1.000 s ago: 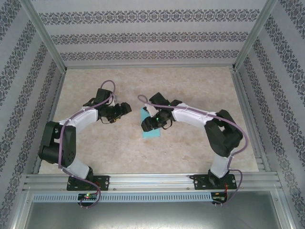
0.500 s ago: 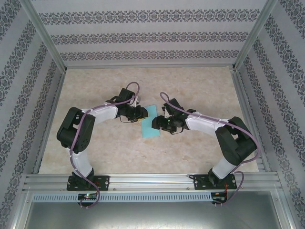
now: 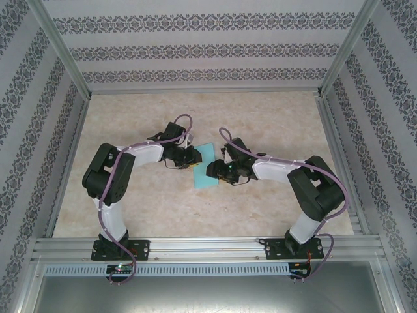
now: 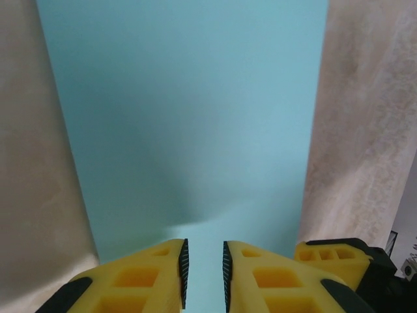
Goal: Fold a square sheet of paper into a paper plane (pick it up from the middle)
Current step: Third fold the triangle at the center of the table.
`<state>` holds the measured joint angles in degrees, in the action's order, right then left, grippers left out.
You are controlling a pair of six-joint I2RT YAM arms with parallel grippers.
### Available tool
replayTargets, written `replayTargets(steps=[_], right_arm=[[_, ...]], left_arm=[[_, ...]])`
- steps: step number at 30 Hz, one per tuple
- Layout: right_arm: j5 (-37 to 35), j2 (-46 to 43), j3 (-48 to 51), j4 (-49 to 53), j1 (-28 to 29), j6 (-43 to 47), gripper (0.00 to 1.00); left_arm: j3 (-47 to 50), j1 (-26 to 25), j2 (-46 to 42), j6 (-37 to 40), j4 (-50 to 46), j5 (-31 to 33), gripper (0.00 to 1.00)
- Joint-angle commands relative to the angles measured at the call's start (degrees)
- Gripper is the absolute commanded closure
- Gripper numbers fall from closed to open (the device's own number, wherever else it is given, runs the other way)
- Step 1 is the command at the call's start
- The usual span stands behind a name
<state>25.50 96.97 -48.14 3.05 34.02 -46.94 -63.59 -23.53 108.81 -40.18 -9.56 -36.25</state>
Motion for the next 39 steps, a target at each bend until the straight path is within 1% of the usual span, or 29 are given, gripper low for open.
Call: replayTargets(steps=[1, 6, 9, 13, 15, 24, 33, 39], right_arm=[[2.5, 0.2, 2.1, -3.1, 0.9, -2.9, 0.46], [2.3, -1.6, 5.0, -5.8, 1.0, -6.5, 0.55], [1.9, -2.9, 5.6, -5.9, 1.0, -7.7, 0.66], [1.0, -4.1, 6.4, -5.6, 0.7, -9.6, 0.74], [1.1, -4.5, 6.6, -5.9, 0.5, -10.7, 0.76], [0.4, -5.9, 7.0, -5.0, -0.1, -12.9, 0.8], [0.2, -4.5, 5.4, -6.1, 0.3, -13.0, 0.93], [-0.2, -0.8, 1.0, -6.9, 1.7, -12.8, 0.93]], left_arm=[[-1.4, 0.0, 1.8, 0.4, 0.1, -0.8, 0.77], [-1.5, 0.0, 3.2, 0.4, 0.0, -1.3, 0.79], [-2.0, -0.1, 4.4, 1.2, -1.8, -0.7, 0.8], [-2.2, 0.0, 5.6, 2.0, -3.1, -0.2, 0.81], [-2.2, 0.0, 5.7, 2.7, -3.8, 0.4, 0.82], [-2.4, -0.1, 6.7, 4.7, -5.1, 0.6, 0.83], [-2.7, -0.1, 7.3, 5.6, -5.6, 0.5, 0.85], [-3.4, -0.2, 7.0, 6.2, -6.4, 0.5, 0.85]])
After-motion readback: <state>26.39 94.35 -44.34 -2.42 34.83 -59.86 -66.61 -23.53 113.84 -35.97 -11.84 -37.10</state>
